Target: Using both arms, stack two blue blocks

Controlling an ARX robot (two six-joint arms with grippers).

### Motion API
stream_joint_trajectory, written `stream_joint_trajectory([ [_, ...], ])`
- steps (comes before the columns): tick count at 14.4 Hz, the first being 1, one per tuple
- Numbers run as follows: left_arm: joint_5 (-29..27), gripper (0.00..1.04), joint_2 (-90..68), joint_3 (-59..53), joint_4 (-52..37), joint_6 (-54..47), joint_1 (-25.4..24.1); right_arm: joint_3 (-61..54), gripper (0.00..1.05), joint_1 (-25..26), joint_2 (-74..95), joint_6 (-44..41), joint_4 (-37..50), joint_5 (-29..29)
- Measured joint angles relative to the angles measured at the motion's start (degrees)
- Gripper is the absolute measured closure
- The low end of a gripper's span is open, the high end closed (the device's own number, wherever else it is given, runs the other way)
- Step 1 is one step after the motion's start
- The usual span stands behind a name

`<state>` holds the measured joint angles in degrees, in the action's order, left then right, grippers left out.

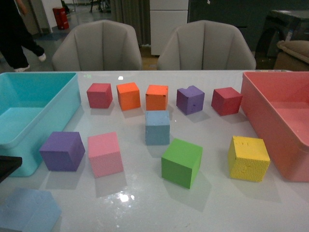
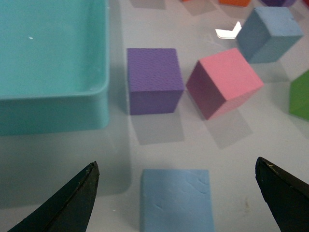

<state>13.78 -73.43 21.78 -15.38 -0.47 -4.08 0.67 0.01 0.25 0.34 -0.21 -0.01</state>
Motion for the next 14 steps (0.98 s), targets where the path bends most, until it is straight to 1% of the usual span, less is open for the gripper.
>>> stream_joint_trajectory([
  [5, 0.74, 0.07, 0.04, -1.42, -0.17, -0.31, 1.66, 0.00, 0.06, 0.00, 0.00, 0.00, 0.00, 0.00],
  [9, 0.79, 0.07, -1.07, -2.12, -0.61, -0.44, 1.88, 0.00, 0.06, 0.00, 0.00, 0.00, 0.00, 0.00],
  [14, -1.60, 0.07, -8.50, -3.67, -6.78, -1.53, 3.13, 0.00, 0.06, 0.00, 0.00, 0.00, 0.00, 0.00],
])
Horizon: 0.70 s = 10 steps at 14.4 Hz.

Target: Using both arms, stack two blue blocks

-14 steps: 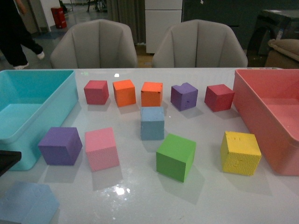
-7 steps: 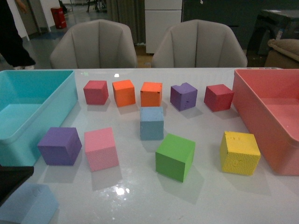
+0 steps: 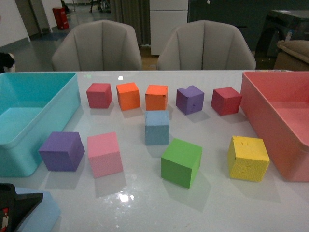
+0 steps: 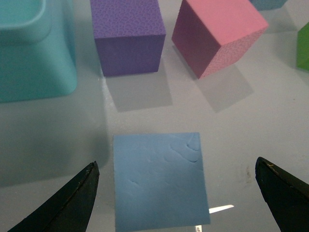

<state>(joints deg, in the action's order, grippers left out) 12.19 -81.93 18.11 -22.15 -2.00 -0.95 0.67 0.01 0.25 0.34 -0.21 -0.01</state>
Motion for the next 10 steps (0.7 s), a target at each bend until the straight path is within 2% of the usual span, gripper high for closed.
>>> stream_joint_trajectory([
  [2, -2.95, 0.07, -6.93, 1.38, -3.56, -1.07, -0.04, 0.00, 0.06, 0.00, 0.00, 0.00, 0.02, -0.02],
  [5, -4.31, 0.07, -14.99, 1.88, -8.20, -1.11, 0.90, 0.00, 0.06, 0.00, 0.00, 0.00, 0.02, 0.00],
  [6, -4.94, 0.16, -18.34, 1.77, -10.36, -1.95, 1.60, 0.00, 0.06, 0.00, 0.00, 0.00, 0.02, -0.02],
  [8, -5.62, 0.40, -18.71, 1.70, -10.54, -2.16, 1.73, 0.00, 0.06, 0.00, 0.00, 0.00, 0.02, -0.02],
  [9, -5.90, 0.47, -17.31, 1.46, -9.31, -2.51, 1.88, 0.00, 0.06, 0.00, 0.00, 0.00, 0.02, 0.00],
  [10, -6.01, 0.49, -15.89, 1.27, -8.59, -2.58, 2.01, 0.00, 0.06, 0.00, 0.00, -0.02, 0.00, 0.00],
])
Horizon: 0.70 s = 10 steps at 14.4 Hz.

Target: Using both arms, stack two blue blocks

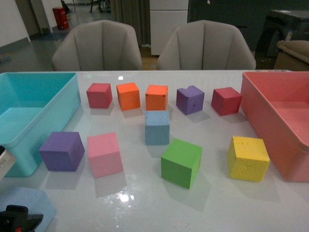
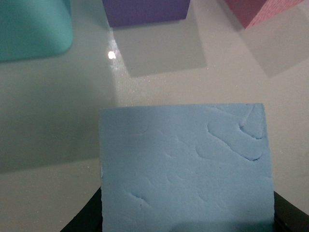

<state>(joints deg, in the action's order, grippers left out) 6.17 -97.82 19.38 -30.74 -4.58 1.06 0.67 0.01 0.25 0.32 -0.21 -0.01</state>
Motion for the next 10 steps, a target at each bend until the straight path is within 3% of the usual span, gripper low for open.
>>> stream_joint_trajectory([
  [7, -0.07, 0.53, 9.35, 0.17, 5.86, -0.02, 1.20, 0.00, 0.06, 0.00, 0.00, 0.02, 0.02, 0.00],
  [10, 0.00, 0.54, 19.37, 3.67, 13.66, -0.02, 4.66, 0.00, 0.06, 0.00, 0.00, 0.02, 0.02, 0.00],
])
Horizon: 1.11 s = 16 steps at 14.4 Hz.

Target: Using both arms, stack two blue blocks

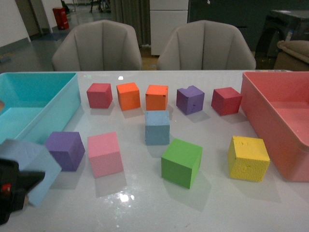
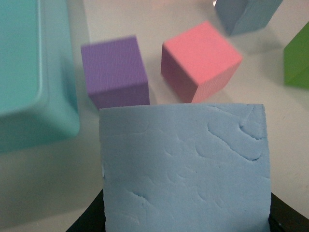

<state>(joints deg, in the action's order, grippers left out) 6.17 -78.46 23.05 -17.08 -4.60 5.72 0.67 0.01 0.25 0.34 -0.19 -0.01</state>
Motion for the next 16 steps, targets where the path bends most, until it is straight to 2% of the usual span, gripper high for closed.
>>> stream_joint_trajectory([
  [2, -0.24, 0.54, 0.20, 4.66, 1.99, 0.00, 2.86, 0.00, 0.06, 0.00, 0.00, 0.00, 0.00, 0.00],
  [5, -2.60, 0.54, -7.56, 12.39, 3.72, 0.15, 8.07, 0.00, 0.06, 0.00, 0.00, 0.00, 0.00, 0.00],
  [12, -7.30, 0.55, -26.18, 37.88, 11.74, 0.72, 21.33, 0.00, 0.06, 0.00, 0.00, 0.00, 0.00, 0.00],
  [16, -9.05, 0.55, -35.26, 50.82, 17.22, 0.26, 24.13, 0.00, 0.06, 0.00, 0.00, 0.00, 0.00, 0.00],
])
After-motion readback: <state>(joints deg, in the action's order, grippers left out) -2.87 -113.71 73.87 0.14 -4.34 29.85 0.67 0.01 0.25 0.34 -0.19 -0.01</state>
